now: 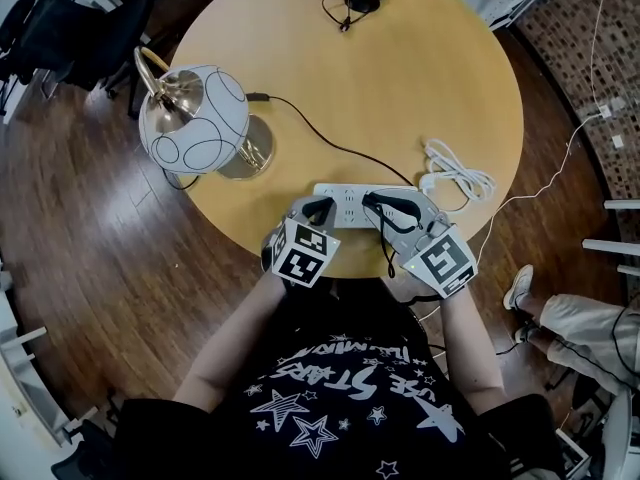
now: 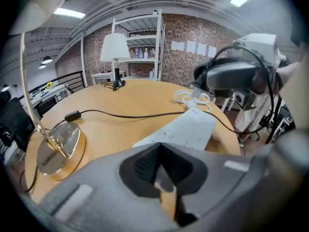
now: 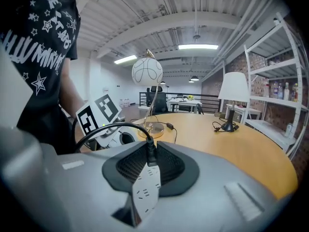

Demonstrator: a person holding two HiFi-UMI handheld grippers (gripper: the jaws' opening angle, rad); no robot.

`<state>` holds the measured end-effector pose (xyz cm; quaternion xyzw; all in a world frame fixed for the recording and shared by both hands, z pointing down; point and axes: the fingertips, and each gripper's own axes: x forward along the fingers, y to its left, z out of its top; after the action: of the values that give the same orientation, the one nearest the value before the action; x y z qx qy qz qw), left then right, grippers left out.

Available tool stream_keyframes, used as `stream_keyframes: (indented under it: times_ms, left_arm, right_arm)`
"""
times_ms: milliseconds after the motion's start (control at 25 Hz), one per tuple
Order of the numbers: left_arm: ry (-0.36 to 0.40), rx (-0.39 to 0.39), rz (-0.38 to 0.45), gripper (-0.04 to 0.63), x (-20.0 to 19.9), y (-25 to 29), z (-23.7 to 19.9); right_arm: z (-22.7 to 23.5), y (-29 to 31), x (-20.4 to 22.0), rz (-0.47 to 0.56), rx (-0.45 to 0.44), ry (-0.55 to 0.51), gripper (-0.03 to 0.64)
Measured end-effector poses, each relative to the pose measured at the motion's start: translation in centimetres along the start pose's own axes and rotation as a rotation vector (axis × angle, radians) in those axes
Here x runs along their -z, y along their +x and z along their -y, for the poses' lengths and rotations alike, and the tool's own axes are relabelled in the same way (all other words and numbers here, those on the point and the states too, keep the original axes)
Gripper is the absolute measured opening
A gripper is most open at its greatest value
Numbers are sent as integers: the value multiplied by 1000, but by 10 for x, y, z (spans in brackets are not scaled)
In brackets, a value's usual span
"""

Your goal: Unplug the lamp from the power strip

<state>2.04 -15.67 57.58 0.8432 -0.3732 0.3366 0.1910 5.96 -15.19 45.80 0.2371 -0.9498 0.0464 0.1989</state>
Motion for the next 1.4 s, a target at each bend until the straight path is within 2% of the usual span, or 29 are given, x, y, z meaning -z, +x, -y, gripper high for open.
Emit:
stream_keyframes:
  times_ms: [160, 320, 520, 1000, 1120, 1400]
  left_arm:
    - [64, -42, 28, 5, -3, -5, -1]
    - [82, -99, 176, 5, -35, -26, -7]
    - [103, -135, 345, 5, -77, -67, -7]
    - [87, -195, 618, 5, -132, -148, 0]
    - [105, -196, 643, 5, -138, -157, 7]
    - [159, -191, 633, 5, -147, -167, 22]
  right_arm:
    - [4, -11, -12, 62, 54, 63, 64]
    - [14, -26, -29, 138, 118, 72, 64]
    - [19, -45, -57, 212, 164, 67, 66]
    - [16, -69, -88, 314, 208, 53, 66]
    - [17, -75, -92, 348, 212, 64, 66]
    - [22, -84, -95, 371, 225, 64, 66]
